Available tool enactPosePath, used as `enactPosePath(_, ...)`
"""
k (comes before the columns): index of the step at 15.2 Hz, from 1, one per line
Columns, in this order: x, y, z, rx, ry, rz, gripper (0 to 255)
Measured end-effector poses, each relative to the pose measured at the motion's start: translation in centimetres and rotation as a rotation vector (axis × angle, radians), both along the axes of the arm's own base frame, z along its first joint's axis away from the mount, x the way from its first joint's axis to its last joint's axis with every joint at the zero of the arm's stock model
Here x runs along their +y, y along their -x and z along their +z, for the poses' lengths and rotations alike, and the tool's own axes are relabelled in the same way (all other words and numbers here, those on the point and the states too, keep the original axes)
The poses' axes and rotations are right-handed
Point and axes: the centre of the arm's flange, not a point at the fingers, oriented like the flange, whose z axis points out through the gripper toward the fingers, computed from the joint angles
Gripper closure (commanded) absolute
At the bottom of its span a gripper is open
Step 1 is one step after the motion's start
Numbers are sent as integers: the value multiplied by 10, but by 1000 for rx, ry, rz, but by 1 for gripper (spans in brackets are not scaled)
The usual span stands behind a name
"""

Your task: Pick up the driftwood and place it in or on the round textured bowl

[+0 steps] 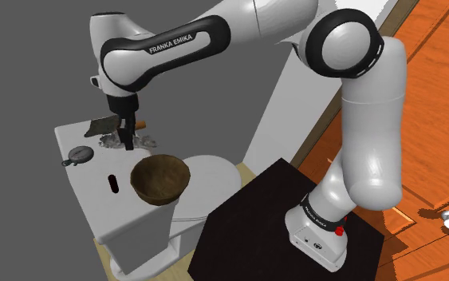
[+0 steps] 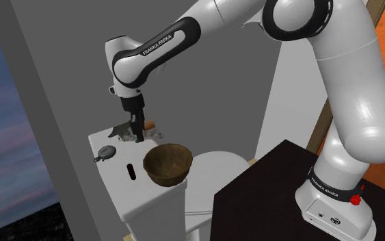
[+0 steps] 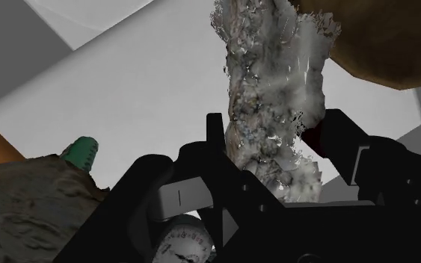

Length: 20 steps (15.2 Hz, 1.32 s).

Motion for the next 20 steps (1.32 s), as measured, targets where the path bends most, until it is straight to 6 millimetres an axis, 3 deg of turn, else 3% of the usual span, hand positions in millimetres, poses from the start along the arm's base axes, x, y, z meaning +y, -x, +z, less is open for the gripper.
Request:
enactPosePath(10, -1, 4, 49, 0, 0, 0, 255)
enactPosePath(20, -21, 124, 61, 1, -1, 1, 255)
